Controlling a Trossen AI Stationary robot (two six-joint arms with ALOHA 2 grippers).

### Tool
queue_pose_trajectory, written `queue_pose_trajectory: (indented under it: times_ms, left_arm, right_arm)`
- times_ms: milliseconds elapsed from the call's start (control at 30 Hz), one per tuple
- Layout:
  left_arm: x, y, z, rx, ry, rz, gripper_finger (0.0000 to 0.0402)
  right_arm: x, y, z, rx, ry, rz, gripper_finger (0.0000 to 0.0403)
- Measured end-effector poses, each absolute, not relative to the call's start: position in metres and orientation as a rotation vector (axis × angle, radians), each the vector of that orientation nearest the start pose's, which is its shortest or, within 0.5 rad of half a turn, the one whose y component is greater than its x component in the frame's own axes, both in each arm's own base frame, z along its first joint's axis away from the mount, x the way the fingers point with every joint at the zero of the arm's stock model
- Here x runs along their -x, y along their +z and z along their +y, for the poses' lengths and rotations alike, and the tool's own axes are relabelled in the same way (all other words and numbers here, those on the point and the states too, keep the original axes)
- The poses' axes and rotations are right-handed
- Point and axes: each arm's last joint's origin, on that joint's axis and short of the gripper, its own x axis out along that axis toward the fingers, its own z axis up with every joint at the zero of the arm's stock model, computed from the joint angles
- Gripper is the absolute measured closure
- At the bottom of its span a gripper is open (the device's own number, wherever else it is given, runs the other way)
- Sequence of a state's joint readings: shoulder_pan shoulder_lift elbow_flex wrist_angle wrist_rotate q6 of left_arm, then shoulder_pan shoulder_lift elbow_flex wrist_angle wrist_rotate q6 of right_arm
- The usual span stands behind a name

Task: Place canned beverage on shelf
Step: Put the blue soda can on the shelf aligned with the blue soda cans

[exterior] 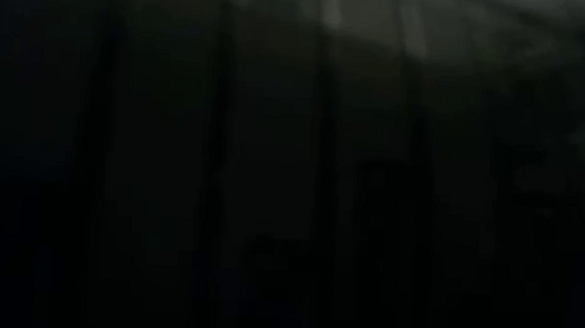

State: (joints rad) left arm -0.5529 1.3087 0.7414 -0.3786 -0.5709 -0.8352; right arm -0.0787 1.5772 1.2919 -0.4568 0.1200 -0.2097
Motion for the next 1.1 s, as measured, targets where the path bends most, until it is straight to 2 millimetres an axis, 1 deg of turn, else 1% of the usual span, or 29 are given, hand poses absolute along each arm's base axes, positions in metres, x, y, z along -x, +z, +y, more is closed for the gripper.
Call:
queue_pose_trajectory:
  times_ms: [133, 267, 433, 600, 800, 867, 1000, 1100]
  left_arm:
    - [-0.216, 0.203, -0.115, 0.287, 0.337, 0.719, 0.0092]
    - [-0.216, 0.203, -0.115, 0.282, 0.337, 0.719, 0.0092]
    - [-0.216, 0.203, -0.115, 0.275, 0.346, 0.711, 0.0092]
    - [-0.216, 0.203, -0.115, 0.274, 0.346, 0.712, 0.0092]
    - [-0.216, 0.203, -0.115, 0.274, 0.346, 0.712, 0.0092]
    - [-0.216, 0.203, -0.115, 0.274, 0.346, 0.712, 0.0092]
    - [-0.216, 0.203, -0.115, 0.273, 0.346, 0.712, 0.0092]
    - [-0.216, 0.203, -0.115, 0.274, 0.346, 0.711, 0.0092]
  right_arm:
    - [-0.339, 0.289, -0.051, 0.185, -0.168, 0.798, 0.018]
    - [-0.336, 0.29, -0.071, 0.119, -0.193, 0.78, 0.018]
    - [-0.334, 0.289, -0.084, 0.061, -0.177, 0.773, 0.018]
    - [-0.338, 0.281, -0.086, 0.049, -0.162, 0.792, 0.018]
    - [-0.337, 0.257, -0.085, 0.046, -0.163, 0.781, 0.018]
    - [-0.336, 0.251, -0.085, 0.04, -0.168, 0.784, 0.018]
    - [-0.335, 0.245, -0.085, 0.049, -0.17, 0.771, 0.018]
    - [-0.336, 0.245, -0.085, 0.052, -0.171, 0.758, 0.018]
